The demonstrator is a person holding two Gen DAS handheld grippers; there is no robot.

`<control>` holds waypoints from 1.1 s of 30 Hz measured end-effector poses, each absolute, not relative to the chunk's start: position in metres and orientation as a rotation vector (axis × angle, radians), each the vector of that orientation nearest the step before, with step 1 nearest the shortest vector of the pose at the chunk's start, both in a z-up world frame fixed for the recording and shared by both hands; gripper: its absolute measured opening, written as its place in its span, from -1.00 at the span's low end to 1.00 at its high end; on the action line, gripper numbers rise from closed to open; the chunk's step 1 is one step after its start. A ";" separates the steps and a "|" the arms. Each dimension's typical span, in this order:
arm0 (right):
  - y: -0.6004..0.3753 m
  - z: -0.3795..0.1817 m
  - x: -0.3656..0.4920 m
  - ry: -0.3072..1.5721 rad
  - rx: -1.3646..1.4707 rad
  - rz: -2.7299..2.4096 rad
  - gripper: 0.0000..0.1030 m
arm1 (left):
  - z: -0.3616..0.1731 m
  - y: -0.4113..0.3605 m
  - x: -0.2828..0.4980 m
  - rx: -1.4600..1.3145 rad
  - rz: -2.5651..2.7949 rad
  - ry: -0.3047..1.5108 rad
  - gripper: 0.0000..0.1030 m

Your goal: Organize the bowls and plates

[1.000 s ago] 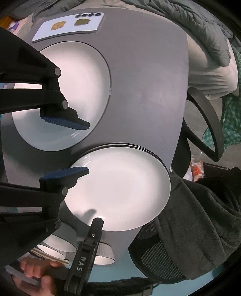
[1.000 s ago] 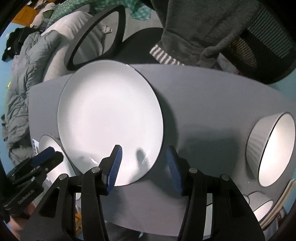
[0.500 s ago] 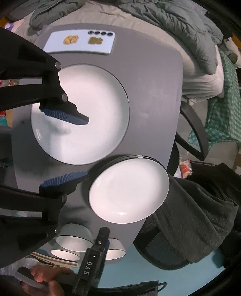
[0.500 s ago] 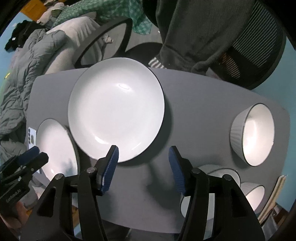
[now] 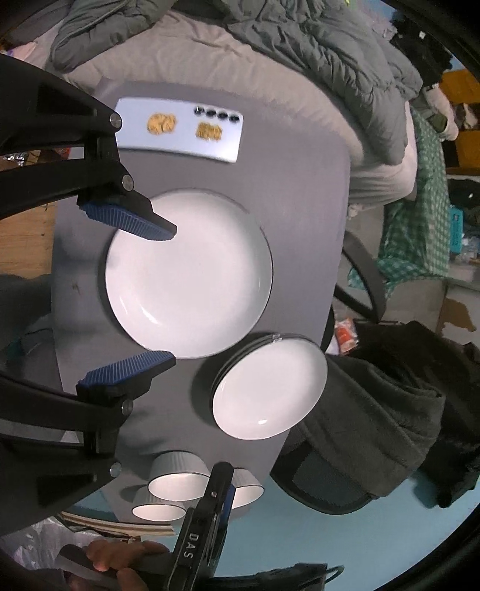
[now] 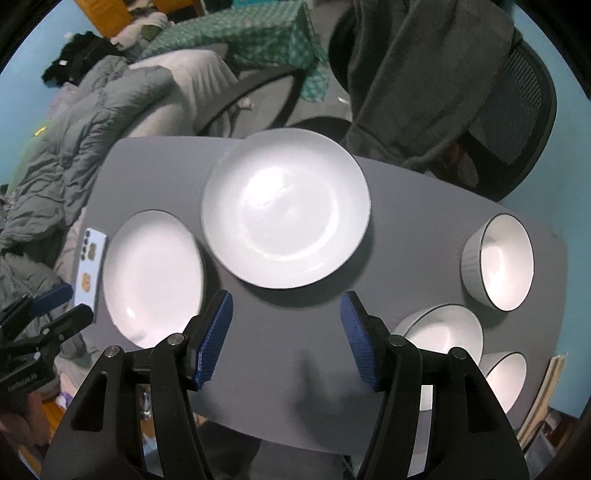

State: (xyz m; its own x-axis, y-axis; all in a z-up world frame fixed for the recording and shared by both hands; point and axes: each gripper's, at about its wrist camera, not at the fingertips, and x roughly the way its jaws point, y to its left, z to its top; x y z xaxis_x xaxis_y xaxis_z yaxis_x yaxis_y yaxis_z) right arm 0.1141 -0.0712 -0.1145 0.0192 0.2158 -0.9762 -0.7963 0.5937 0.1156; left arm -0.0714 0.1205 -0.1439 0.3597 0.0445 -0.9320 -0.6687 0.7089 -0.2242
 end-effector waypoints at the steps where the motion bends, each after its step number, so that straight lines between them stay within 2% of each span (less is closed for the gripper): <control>1: -0.073 -0.112 0.111 1.313 -0.541 0.860 0.18 | -0.140 0.121 -0.079 -0.648 0.515 1.101 0.24; 7: -0.084 -0.088 0.091 1.202 -0.441 0.909 0.18 | -0.121 0.124 -0.106 -0.625 0.577 1.041 0.25; 9: -0.086 -0.081 0.085 1.178 -0.424 0.919 0.18 | -0.118 0.124 -0.112 -0.631 0.599 1.028 0.34; 13: -0.084 -0.081 0.077 1.181 -0.431 0.924 0.29 | -0.125 0.130 -0.122 -0.652 0.619 1.017 0.36; 25: -0.063 -0.134 0.056 1.293 -0.474 0.985 0.29 | -0.183 0.162 -0.100 -0.571 0.522 1.106 0.36; 33: -0.035 -0.191 0.052 1.404 -0.510 1.013 0.29 | -0.229 0.177 -0.081 -0.583 0.463 1.208 0.36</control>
